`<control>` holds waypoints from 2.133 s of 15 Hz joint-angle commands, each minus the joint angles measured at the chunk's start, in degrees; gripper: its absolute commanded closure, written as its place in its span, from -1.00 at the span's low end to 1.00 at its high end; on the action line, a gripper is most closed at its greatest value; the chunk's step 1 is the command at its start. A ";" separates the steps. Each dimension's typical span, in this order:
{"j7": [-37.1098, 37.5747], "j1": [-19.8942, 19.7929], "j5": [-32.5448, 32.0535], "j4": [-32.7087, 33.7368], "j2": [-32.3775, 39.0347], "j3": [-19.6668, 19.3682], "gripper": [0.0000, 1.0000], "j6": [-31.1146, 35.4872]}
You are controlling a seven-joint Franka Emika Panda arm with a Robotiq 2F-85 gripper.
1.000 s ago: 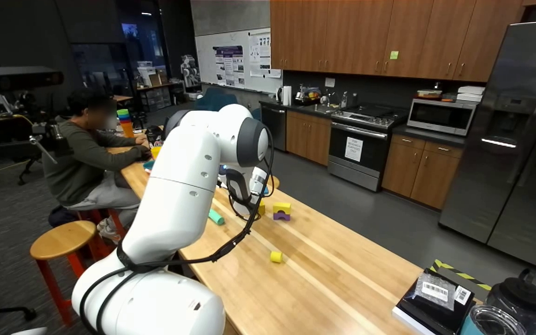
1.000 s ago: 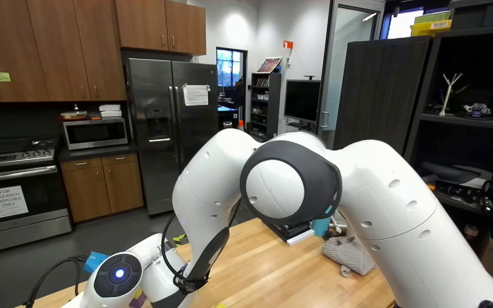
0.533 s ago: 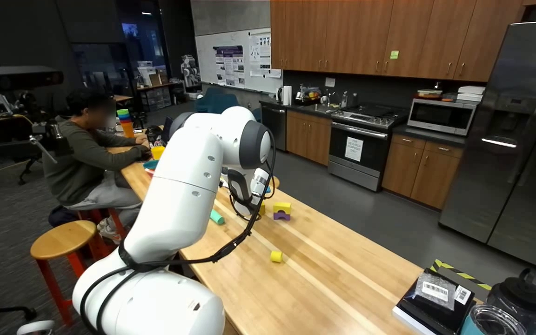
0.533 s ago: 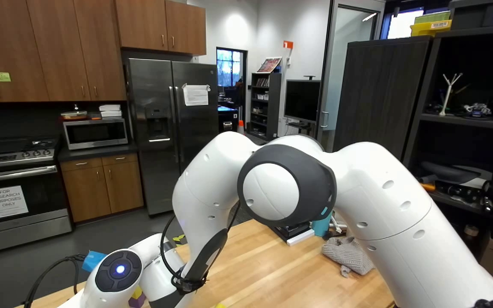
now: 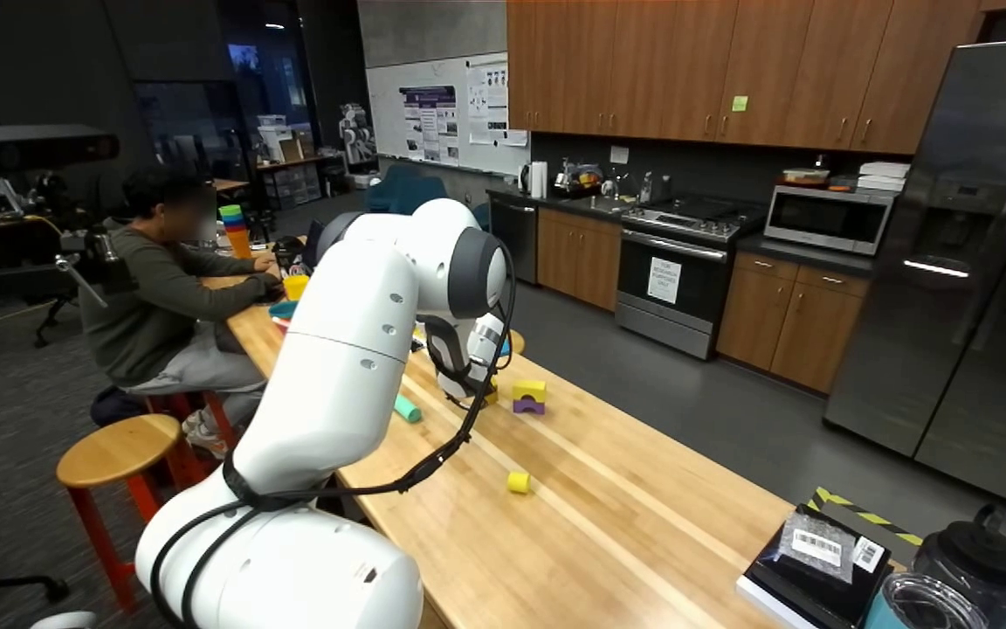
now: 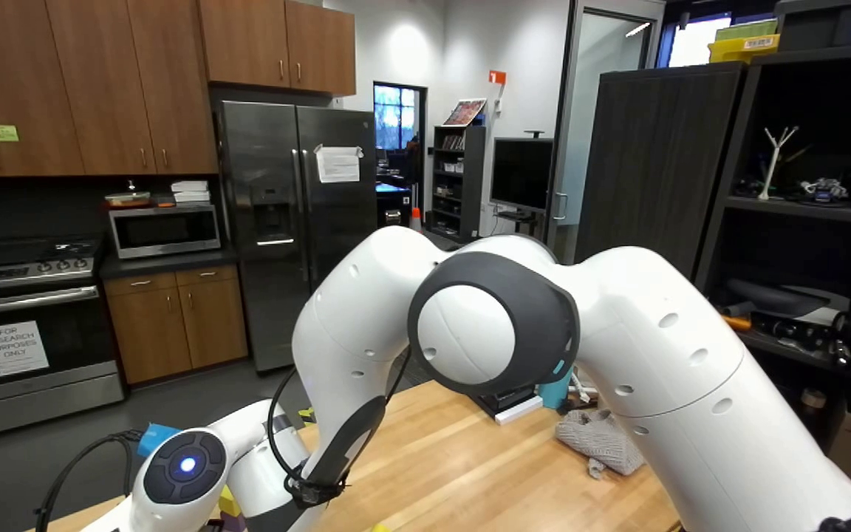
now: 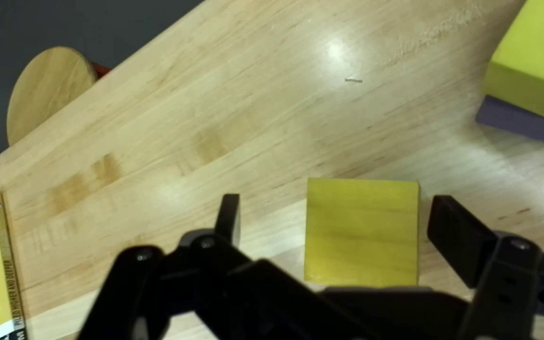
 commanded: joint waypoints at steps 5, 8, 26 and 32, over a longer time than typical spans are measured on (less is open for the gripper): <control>-4.13 1.18 2.03 1.28 1.92 -0.40 -0.22 -3.97; -4.17 1.24 1.93 1.82 2.03 -0.43 0.20 -4.20; 1.14 1.54 -2.51 0.81 -4.27 -1.99 0.21 -4.79; 6.33 1.42 -7.29 -1.36 -7.85 -3.35 0.21 -5.30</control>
